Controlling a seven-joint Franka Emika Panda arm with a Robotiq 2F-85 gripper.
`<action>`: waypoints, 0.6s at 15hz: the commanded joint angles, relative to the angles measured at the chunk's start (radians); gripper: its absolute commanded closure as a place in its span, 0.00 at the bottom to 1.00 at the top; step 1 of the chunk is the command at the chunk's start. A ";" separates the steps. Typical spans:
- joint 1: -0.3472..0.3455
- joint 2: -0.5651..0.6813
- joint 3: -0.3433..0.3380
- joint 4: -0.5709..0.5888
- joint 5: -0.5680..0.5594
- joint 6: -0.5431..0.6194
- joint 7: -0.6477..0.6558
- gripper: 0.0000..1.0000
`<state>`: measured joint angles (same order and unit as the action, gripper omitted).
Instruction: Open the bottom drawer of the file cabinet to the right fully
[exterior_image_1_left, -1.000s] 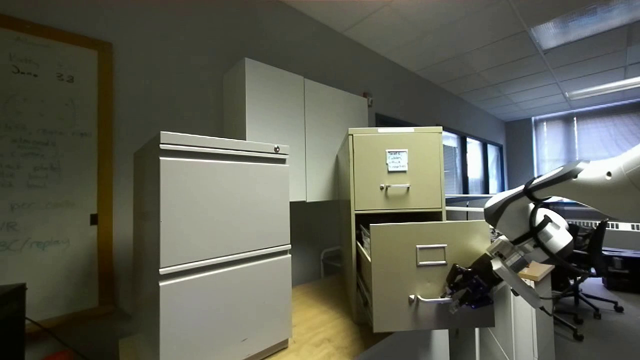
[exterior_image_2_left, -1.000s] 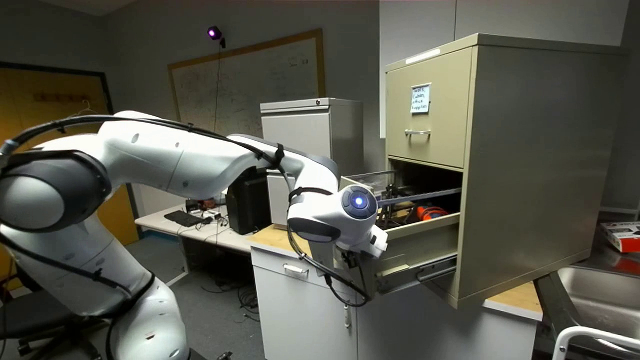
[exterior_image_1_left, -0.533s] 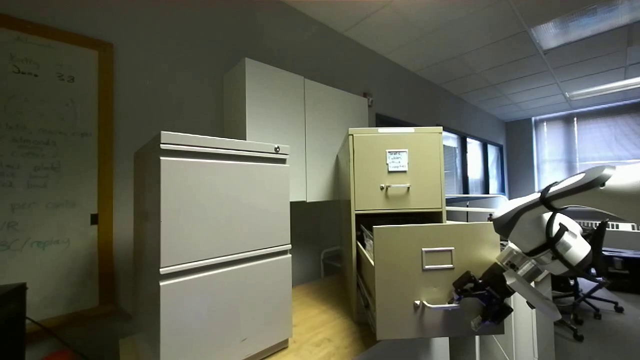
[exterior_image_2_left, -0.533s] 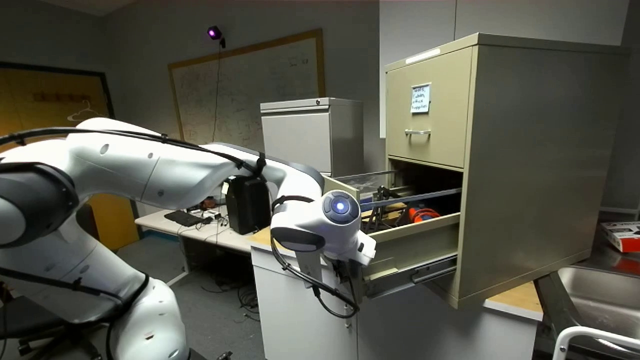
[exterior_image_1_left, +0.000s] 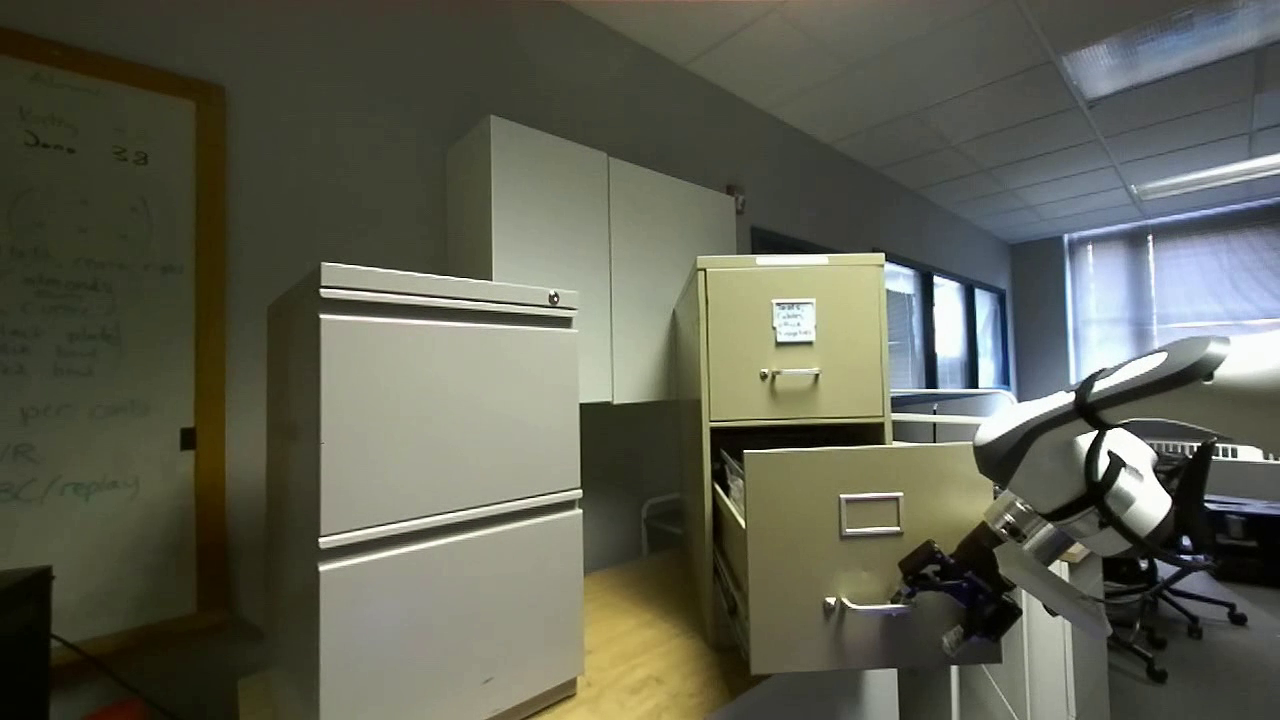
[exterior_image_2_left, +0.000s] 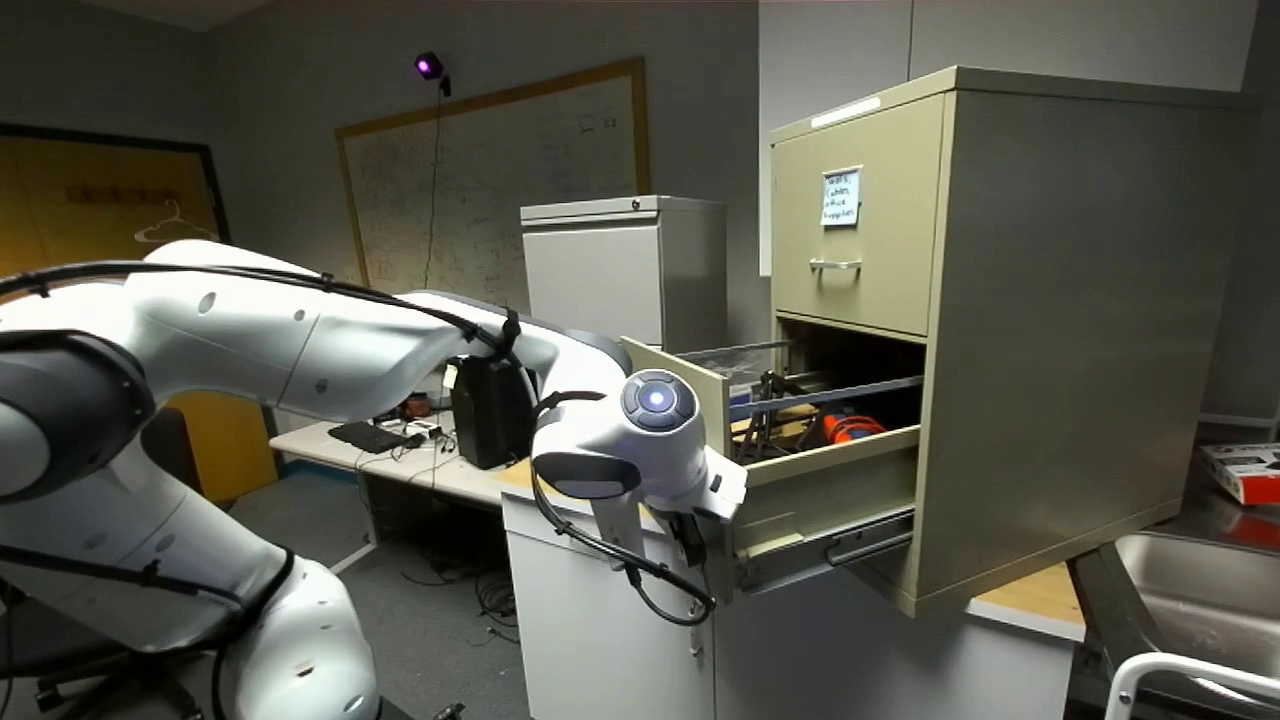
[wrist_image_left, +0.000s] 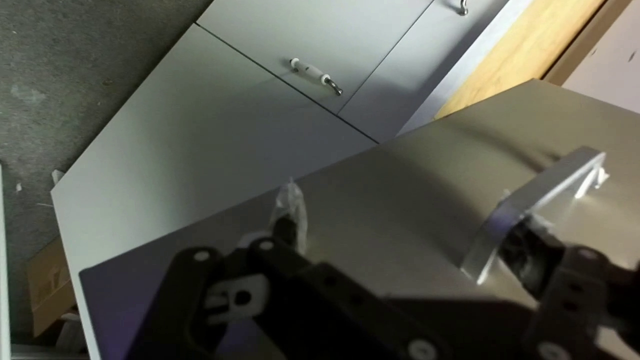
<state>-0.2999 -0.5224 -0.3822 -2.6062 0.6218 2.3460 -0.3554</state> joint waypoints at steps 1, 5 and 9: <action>0.013 -0.057 0.009 0.044 -0.086 0.034 -0.005 0.00; 0.005 -0.097 0.022 0.043 -0.185 0.046 0.086 0.00; -0.015 -0.150 0.047 0.039 -0.277 0.084 0.166 0.00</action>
<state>-0.2926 -0.5930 -0.3519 -2.6017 0.4139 2.3901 -0.2200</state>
